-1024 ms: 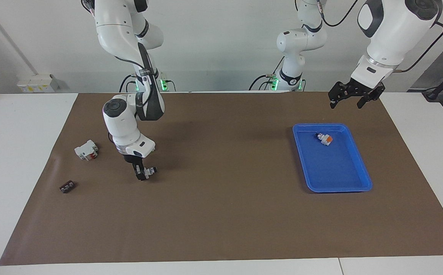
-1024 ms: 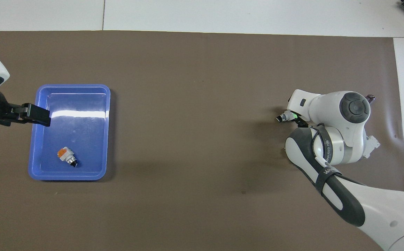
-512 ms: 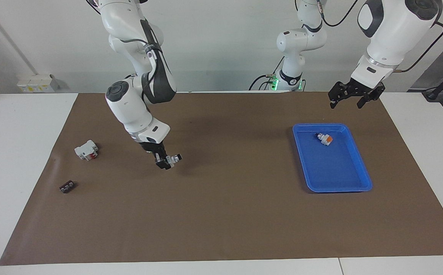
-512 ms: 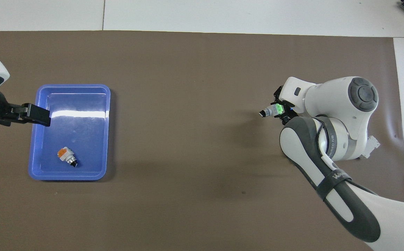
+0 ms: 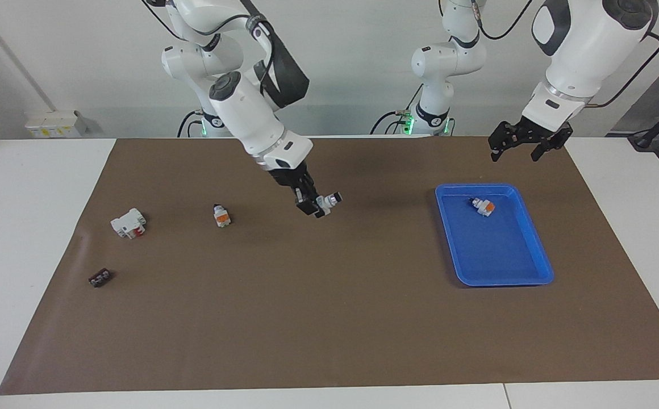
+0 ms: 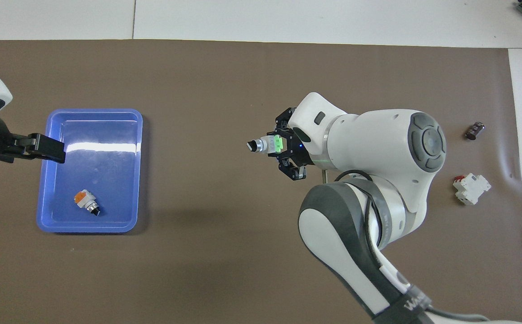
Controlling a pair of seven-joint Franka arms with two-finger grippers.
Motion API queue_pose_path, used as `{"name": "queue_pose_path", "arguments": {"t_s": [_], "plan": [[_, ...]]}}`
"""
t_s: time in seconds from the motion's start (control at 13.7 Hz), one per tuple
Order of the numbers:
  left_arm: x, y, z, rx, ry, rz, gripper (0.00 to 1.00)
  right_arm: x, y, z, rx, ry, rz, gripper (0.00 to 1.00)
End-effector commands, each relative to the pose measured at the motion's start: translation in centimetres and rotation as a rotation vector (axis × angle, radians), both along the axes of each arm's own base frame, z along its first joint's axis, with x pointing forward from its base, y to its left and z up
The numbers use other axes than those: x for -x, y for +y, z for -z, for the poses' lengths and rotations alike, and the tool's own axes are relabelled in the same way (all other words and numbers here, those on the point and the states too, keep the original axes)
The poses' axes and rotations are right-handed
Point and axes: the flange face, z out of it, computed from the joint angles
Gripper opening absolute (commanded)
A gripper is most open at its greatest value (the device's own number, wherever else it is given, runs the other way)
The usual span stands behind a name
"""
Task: Turn and place switch with both arms
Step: 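Carry the switch toward the tray while the left gripper reaches toward it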
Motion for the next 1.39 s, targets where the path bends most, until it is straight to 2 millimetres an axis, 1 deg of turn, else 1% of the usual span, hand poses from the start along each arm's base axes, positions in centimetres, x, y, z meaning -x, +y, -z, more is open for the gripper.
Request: {"name": "queue_pose_path", "arguments": {"t_s": [0.0,0.15,0.22,0.37,0.44,0.51,0.59,0.73,0.8,0.88,1.02,1.1,1.32], "plan": [[0.8,0.5,-0.2,0.006,-0.004,0.0,1.0,1.7,4.2,-2.5,-0.048,0.022,0.039,0.0],[0.8,0.5,-0.2,0.006,-0.004,0.0,1.0,2.8,6.2,-3.7,-0.049,0.02,0.051,0.0],[0.9,0.4,-0.1,0.006,0.003,0.002,1.0,3.7,7.3,-4.4,-0.046,0.019,0.06,0.0],[0.9,-0.2,-0.2,0.006,-0.006,0.009,1.0,4.2,7.9,-5.1,-0.042,0.016,0.083,0.0],[1.2,-0.4,0.0,0.004,0.011,0.013,1.0,4.2,8.0,-5.4,-0.046,0.014,0.082,0.0],[1.4,-0.2,-0.1,0.004,0.019,0.013,1.0,4.2,8.0,-5.4,-0.046,0.015,0.084,0.0],[1.5,-0.6,-0.1,0.003,0.028,0.02,1.0,4.3,8.1,-5.6,-0.049,0.012,0.084,0.0],[1.8,-2.2,0.1,0.006,0.026,0.047,1.0,4.5,8.5,-6.3,-0.065,0.015,0.105,0.0],[2.0,-2.9,0.0,0.067,0.039,0.042,1.0,5.1,9.4,-7.1,-0.07,0.006,0.092,0.0],[2.2,-3.5,0.0,0.166,0.056,0.017,1.0,5.0,9.4,-7.2,-0.074,0.008,0.105,0.0],[2.6,-4.4,-0.2,0.277,0.087,-0.005,0.94,5.0,9.8,-8.4,-0.08,-0.008,0.121,0.0],[2.7,-5.0,-0.3,0.322,0.1,-0.046,0.91,5.1,9.9,-8.5,-0.077,-0.008,0.129,0.0],[2.7,-6.5,-1.3,0.488,0.169,-0.26,0.83,5.2,9.9,-8.4,-0.069,-0.009,0.129,0.0]]}}
